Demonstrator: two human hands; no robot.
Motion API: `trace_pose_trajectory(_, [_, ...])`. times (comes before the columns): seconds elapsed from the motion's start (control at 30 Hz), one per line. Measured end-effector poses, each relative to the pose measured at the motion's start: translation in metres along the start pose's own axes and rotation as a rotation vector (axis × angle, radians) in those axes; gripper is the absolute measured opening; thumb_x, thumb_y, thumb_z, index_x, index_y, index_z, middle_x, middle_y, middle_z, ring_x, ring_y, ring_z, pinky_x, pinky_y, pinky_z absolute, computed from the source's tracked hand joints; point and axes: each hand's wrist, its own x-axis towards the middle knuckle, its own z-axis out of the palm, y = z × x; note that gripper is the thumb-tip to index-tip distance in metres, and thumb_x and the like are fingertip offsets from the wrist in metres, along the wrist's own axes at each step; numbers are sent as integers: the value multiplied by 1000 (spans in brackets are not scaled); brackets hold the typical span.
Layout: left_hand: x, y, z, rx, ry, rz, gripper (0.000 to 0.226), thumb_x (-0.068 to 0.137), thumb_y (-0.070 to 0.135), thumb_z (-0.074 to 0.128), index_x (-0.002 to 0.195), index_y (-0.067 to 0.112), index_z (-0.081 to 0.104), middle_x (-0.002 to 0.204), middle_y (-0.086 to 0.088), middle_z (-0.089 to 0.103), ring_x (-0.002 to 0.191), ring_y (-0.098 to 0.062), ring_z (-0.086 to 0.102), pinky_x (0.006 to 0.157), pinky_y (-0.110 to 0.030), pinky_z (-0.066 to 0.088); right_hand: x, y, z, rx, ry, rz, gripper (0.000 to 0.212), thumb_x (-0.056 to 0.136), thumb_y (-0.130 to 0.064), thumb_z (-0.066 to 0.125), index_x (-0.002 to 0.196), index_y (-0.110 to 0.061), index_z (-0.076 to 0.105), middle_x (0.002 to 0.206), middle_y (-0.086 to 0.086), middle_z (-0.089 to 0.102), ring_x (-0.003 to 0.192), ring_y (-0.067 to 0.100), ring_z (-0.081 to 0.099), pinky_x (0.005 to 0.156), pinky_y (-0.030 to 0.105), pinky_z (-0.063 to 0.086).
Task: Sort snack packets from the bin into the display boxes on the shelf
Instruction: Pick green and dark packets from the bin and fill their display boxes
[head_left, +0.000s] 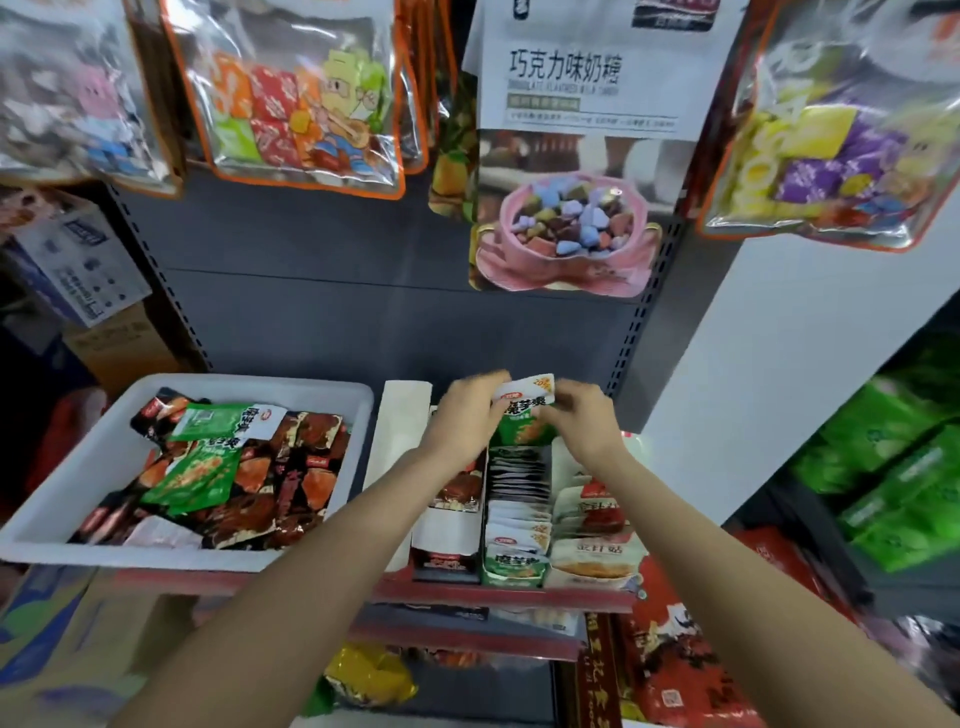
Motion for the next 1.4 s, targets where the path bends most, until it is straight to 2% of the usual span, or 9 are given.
trace_pose_trajectory(0.07, [2, 0, 0, 107, 45, 22, 12, 90, 9, 56, 82, 15, 49, 78, -1, 54, 78, -29, 56, 65, -37, 46, 3, -1, -4, -21, -18, -34, 26, 81, -9, 69, 62, -22, 57, 60, -8, 58, 56, 0, 51, 55, 12, 35])
trace_pose_trajectory(0.17, [3, 5, 1, 251, 3, 44, 4, 91, 10, 54, 90, 13, 56, 87, -5, 62, 82, -28, 58, 65, -36, 47, 8, 3, -5, -142, -90, -35, 15, 84, -13, 68, 69, -14, 64, 68, 1, 65, 65, 16, 58, 60, 23, 38])
trace_pose_trajectory(0.23, [4, 6, 4, 319, -93, -9, 9, 91, 9, 51, 91, 15, 57, 91, -9, 64, 85, -30, 60, 65, -35, 47, 10, 8, -4, -197, -77, -60, 11, 86, -13, 66, 75, -14, 64, 71, -2, 62, 69, 17, 57, 64, 23, 38])
trace_pose_trajectory(0.37, [5, 0, 7, 221, -114, -91, 15, 91, 11, 52, 99, 19, 61, 100, -7, 67, 91, -27, 62, 77, -41, 52, 14, 14, 0, -318, -97, -144, 8, 88, -16, 63, 91, -15, 70, 88, 2, 71, 83, 21, 64, 76, 32, 51])
trace_pose_trajectory(0.63, [6, -11, 24, 272, -104, -83, 18, 89, 7, 51, 96, 18, 63, 100, -3, 64, 91, -25, 61, 76, -40, 51, 12, 22, 15, -524, -176, -26, 16, 90, -15, 56, 98, -19, 70, 96, 11, 70, 92, 33, 63, 74, 35, 51])
trace_pose_trajectory(0.87, [-17, -27, 5, 162, 0, -49, 17, 88, 16, 61, 105, 18, 60, 107, 2, 63, 96, -15, 60, 77, -36, 52, 1, -9, 26, -362, -94, -245, 24, 85, -14, 64, 109, -14, 67, 109, 7, 62, 106, 23, 53, 86, 33, 45])
trace_pose_trajectory(1.1, [-59, -101, -68, 94, 142, -253, 15, 85, 18, 65, 100, 16, 62, 99, 1, 66, 89, -14, 61, 79, -35, 52, -2, -63, 119, -189, -249, -277, 29, 90, -16, 57, 120, -15, 59, 111, 3, 61, 106, 18, 56, 89, 30, 47])
trace_pose_trajectory(1.23, [-75, -168, -114, 167, 194, -340, 13, 87, 19, 62, 99, 14, 64, 98, -5, 66, 92, -23, 61, 80, -39, 51, 2, -95, 189, -217, -363, -249, 40, 92, -18, 54, 132, -14, 50, 133, 6, 50, 124, 20, 44, 99, 30, 39])
trace_pose_trajectory(1.4, [-83, -284, -151, 163, -19, -542, 48, 86, 21, 67, 129, 8, 51, 131, -14, 52, 121, -32, 49, 102, -44, 40, 16, -127, 272, -350, -470, -232, 56, 93, -22, 55, 143, -12, 33, 146, 9, 33, 134, 26, 33, 107, 34, 32])
